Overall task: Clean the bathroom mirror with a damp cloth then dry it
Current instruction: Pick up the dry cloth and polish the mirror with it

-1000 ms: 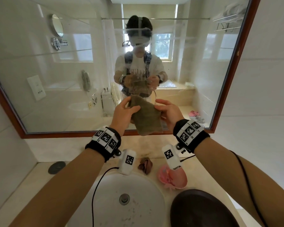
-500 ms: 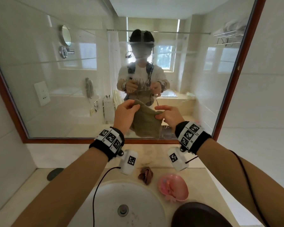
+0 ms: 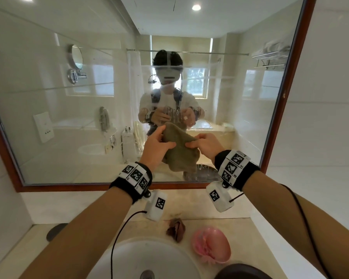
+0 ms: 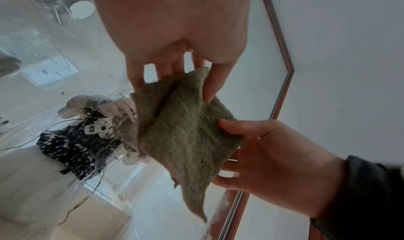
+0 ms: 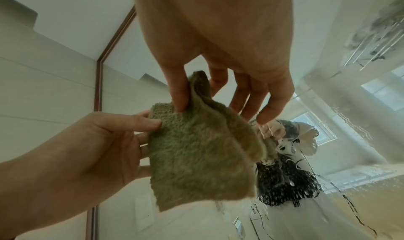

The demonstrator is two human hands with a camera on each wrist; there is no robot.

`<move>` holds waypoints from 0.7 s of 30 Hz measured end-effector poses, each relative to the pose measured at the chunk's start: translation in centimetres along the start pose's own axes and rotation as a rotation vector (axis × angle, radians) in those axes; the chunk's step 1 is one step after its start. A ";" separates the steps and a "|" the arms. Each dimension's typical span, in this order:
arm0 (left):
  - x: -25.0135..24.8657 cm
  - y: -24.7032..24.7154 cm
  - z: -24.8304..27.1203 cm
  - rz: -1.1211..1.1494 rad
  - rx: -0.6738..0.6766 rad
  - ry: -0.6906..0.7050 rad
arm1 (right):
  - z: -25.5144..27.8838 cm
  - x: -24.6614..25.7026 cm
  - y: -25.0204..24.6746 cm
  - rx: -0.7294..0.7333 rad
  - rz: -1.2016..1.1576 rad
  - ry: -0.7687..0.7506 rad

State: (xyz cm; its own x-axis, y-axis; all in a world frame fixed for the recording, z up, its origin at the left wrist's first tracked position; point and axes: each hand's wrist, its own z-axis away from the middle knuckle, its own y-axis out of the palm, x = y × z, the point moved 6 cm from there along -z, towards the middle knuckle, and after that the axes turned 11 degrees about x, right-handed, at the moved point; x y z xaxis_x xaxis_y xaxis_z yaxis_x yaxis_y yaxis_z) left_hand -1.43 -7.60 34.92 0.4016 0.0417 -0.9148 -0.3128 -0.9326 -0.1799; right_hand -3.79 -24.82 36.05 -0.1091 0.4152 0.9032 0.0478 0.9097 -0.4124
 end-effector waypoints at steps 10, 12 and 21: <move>0.2 0.9 -1.5 0.104 0.084 -0.045 | -0.7 0.4 -2.2 -0.203 -0.314 -0.113; 0.5 0.7 -1.6 0.153 0.056 -0.075 | -0.7 0.4 -2.4 -0.235 -0.324 -0.118; -0.2 0.2 -2.4 0.172 0.106 -0.157 | 0.0 2.0 -1.7 -0.220 -0.234 -0.242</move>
State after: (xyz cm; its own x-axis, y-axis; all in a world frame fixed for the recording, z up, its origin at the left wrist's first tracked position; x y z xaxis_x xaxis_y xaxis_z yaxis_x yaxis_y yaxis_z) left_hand 0.44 -8.67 35.96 0.1984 -0.0517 -0.9788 -0.4570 -0.8883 -0.0457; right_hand -4.09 -25.53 38.56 -0.3719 0.2080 0.9047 0.2024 0.9693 -0.1397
